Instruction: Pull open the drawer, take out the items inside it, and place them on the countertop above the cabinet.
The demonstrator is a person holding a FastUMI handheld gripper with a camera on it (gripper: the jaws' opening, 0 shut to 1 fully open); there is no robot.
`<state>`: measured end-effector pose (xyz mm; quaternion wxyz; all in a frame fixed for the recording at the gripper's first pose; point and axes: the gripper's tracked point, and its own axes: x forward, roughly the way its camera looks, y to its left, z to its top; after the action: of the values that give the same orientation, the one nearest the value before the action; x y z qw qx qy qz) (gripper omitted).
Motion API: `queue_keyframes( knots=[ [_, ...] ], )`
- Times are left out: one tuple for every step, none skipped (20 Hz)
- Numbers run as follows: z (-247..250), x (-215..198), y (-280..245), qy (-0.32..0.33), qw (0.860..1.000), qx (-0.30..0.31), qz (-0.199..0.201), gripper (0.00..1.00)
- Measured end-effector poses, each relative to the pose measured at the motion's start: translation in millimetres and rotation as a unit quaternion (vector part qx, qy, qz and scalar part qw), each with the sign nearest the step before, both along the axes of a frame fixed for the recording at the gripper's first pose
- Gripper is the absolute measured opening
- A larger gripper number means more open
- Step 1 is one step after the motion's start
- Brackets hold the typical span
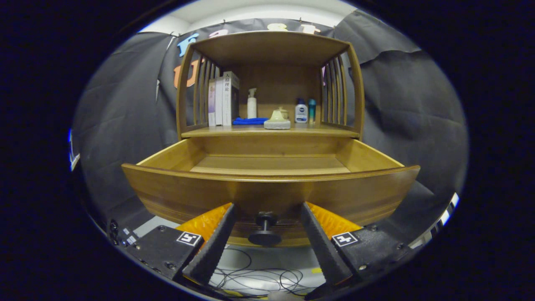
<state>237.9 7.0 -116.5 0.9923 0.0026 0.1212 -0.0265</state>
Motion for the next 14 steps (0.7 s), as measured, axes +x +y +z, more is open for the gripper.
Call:
queue_keyframes(
  knots=[
    [0.7,1.0,-1.1,-0.001,1.000,-0.005,-0.005,0.99],
    [1.2,1.5,-1.5,0.000,1.000,-0.004,-0.012,0.99],
    [1.7,2.5,-0.5,-0.001,1.000,-0.001,-0.015,0.98],
    [1.7,4.2,0.1,-0.002,1.000,0.001,-0.014,0.98],
    [2.4,5.8,-1.3,-0.003,1.000,0.002,-0.011,0.98],
    [1.6,8.6,-2.1,-0.002,1.000,0.008,-0.007,0.98],
    [2.0,11.6,-2.9,-0.001,1.000,0.017,-0.003,0.98],
    [1.5,13.9,-3.8,0.003,1.000,0.025,0.000,0.97],
    [2.4,14.5,-3.5,0.001,0.999,0.033,0.003,0.97],
    [1.7,16.0,-2.5,0.002,1.000,0.031,0.004,0.97],
    [1.7,17.0,-3.6,-0.001,1.000,0.024,0.002,0.97],
    [2.2,17.1,-4.3,-0.001,1.000,0.020,0.002,0.97],
    [2.6,17.6,-4.0,0.000,1.000,0.023,0.001,0.97],
    [2.8,20.1,-2.8,0.002,1.000,0.026,0.001,0.97]
  ],
)
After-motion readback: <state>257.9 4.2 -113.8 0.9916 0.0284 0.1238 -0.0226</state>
